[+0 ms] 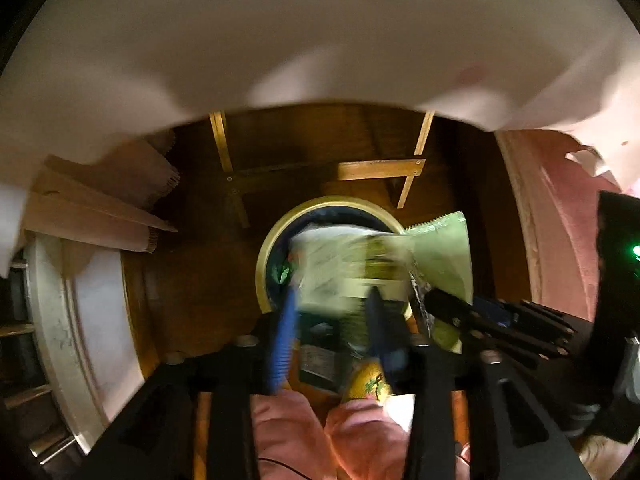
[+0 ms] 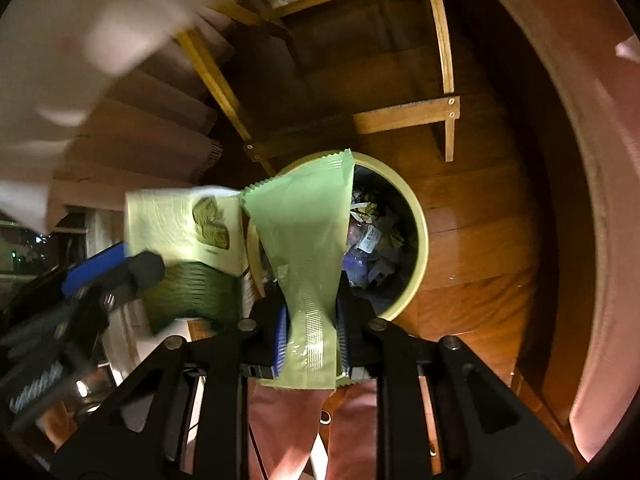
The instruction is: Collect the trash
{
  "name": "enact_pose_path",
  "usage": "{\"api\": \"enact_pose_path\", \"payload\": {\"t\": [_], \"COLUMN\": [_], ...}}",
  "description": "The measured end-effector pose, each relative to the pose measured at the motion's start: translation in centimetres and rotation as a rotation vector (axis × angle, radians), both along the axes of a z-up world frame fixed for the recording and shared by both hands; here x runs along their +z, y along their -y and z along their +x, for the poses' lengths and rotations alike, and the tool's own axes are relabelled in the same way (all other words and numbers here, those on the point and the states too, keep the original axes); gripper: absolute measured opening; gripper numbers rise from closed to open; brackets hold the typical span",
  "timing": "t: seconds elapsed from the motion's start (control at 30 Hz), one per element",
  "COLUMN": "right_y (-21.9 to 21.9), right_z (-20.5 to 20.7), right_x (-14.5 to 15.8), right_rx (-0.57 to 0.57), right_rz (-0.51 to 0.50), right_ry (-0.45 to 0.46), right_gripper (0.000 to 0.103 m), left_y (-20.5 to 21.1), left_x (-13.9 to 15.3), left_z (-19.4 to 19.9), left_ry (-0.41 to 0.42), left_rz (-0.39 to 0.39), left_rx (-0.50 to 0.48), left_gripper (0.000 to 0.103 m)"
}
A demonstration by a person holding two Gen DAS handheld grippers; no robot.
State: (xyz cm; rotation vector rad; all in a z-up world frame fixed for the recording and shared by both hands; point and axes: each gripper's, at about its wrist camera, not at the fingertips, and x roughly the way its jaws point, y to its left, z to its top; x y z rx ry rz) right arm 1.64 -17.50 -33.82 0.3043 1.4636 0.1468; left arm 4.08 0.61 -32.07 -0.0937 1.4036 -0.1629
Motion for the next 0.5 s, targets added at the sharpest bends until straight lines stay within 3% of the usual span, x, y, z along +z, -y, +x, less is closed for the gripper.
{"api": "enact_pose_path", "payload": {"t": [0.03,0.1,0.13,0.33,0.5], "right_y": [0.0,-0.1,-0.2,-0.1,0.4], "right_z": [0.1,0.4,0.5,0.0,-0.3], "right_x": [-0.7,-2.3,-2.8,-4.1,-4.0], "right_rx": [-0.002,-0.004,-0.005,0.002,-0.003], "right_rz": [0.002,0.006,0.008,-0.013,-0.025], "right_ry": [-0.002,-0.008,-0.011,-0.018,-0.003], "right_gripper": [0.023,0.043,0.045,0.046,0.048], "left_y": [-0.2,-0.7,-0.7,-1.3,-1.5], "left_x": [-0.7,-2.1,-2.7,-4.4,-3.3], "left_z": [0.1,0.3,0.4,0.7,0.3], "left_ry": [-0.002,-0.005,-0.006,-0.002,0.041], "left_rz": [-0.008,-0.013,-0.014,0.006,0.030], "left_rx": [-0.001,0.004,0.008,0.039,0.030], "left_gripper": [0.062,0.076,0.081,0.082,0.082]}}
